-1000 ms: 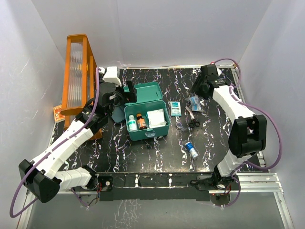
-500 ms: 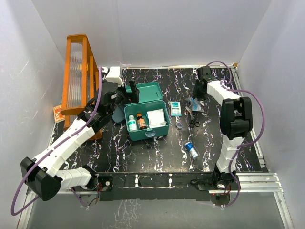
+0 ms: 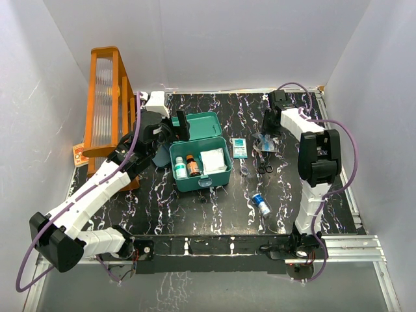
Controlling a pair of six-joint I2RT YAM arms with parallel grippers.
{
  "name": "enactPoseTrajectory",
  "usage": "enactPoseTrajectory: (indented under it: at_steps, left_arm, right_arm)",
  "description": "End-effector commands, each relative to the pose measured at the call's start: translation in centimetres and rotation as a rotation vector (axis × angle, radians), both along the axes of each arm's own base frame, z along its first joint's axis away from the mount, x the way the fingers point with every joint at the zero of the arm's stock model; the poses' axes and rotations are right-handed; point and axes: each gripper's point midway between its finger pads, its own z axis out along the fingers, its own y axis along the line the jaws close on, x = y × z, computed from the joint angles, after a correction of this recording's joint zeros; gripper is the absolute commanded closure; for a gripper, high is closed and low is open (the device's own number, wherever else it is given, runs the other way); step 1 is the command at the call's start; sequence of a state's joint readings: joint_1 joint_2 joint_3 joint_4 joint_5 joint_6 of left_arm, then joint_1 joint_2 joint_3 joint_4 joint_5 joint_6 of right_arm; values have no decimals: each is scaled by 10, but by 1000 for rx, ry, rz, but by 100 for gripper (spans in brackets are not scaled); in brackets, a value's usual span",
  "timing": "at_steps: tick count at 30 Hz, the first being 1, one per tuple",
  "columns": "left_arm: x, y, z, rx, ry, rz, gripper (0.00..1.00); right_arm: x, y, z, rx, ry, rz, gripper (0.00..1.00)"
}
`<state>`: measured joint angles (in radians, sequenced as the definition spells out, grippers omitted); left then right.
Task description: Organize the medicine kit
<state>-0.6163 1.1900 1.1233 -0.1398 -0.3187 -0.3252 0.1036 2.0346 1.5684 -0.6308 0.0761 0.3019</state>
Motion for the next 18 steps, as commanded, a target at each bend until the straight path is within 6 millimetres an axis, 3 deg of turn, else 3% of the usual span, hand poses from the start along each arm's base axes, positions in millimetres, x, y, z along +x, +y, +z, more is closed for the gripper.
enactPoseTrajectory:
  at_steps: [1,8,18]
  left_arm:
    - [3,4,12,-16,-24,22,1]
    - [3,3,10,-17,-20,22,1]
    - [2,3,5,-17,-12,23,1]
  right_arm:
    - [0,-3,-5,-27,9,21,67]
    - [-8,-3,-20,-28,57,24,67]
    - [-17,-3,-34,-22,94,23,56]
